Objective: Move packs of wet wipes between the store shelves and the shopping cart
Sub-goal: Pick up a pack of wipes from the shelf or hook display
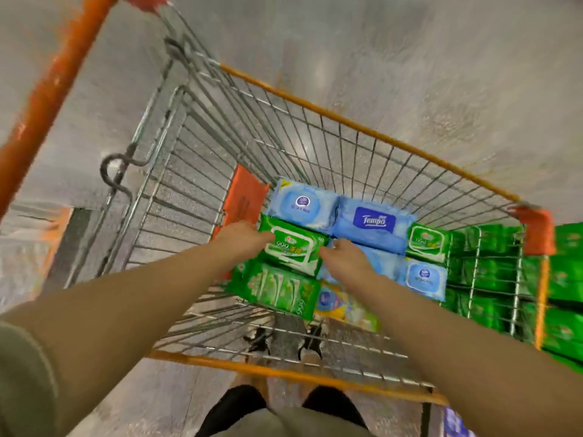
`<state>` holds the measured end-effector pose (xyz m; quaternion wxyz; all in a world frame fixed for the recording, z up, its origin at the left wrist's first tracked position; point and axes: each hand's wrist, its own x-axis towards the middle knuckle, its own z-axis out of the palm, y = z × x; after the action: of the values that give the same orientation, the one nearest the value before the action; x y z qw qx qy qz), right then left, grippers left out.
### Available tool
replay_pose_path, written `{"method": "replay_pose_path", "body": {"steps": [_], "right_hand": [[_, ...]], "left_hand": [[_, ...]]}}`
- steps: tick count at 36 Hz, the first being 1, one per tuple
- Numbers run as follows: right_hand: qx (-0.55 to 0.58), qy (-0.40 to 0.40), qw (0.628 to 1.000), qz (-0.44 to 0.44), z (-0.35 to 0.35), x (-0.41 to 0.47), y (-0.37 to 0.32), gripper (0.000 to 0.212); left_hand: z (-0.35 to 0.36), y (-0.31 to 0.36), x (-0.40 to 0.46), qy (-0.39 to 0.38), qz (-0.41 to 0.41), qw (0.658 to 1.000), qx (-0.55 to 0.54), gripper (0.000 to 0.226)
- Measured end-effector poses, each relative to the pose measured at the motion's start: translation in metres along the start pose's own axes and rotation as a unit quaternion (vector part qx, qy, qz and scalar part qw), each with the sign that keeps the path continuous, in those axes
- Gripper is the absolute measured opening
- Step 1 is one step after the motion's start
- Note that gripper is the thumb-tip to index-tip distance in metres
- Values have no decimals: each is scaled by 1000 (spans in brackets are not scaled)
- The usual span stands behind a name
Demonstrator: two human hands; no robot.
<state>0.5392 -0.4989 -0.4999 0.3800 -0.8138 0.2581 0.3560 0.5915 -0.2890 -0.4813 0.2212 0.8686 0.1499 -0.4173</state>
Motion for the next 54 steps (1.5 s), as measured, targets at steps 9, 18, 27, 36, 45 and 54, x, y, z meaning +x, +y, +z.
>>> {"method": "replay_pose_path", "body": {"steps": [9,18,27,36,45,54], "right_hand": [[-142,75,979,-126,-132,-69,-80,36],[-216,217,927,-214,-230,-168,-137,60],[-248,311,888,-232,-264,-251,-147,66],[-265,357,879,-171,-276,-314,-103,70],[-237,388,889,-56,-261,-380,-16,72],[-178,409,892,76,-227,-496,107,75]], "left_hand": [[-102,93,-76,64,141,985,75,72],[-190,164,-175,174,285,927,169,87],[-225,190,-259,219,369,878,213,87],[-204,210,-292,199,446,845,218,89],[-129,244,-327,132,546,783,267,86],[-15,271,-416,46,637,689,342,90]]}}
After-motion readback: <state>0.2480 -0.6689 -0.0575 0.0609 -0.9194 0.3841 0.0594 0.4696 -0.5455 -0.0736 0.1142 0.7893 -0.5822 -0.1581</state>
